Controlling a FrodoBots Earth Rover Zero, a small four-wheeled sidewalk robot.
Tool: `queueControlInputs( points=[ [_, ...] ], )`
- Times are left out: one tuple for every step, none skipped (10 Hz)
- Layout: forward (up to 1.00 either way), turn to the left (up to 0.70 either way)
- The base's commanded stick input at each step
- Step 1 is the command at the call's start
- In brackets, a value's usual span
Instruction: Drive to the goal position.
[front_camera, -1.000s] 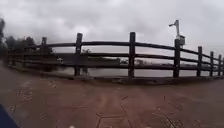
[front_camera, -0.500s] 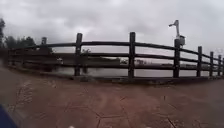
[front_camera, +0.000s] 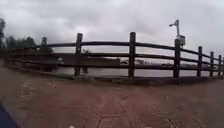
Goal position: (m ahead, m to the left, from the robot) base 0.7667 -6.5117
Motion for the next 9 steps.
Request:
queueControlInputs(
  points=[
    [0.0,0.0],
    [0.0,0.0],
    [0.0,0.0],
    [0.0,0.23],
    [0.0,-0.64],
    [0.0,-0.85],
    [0.0,-0.85],
    [0.0,-0.85],
    [0.0,-0.85]
  ],
)
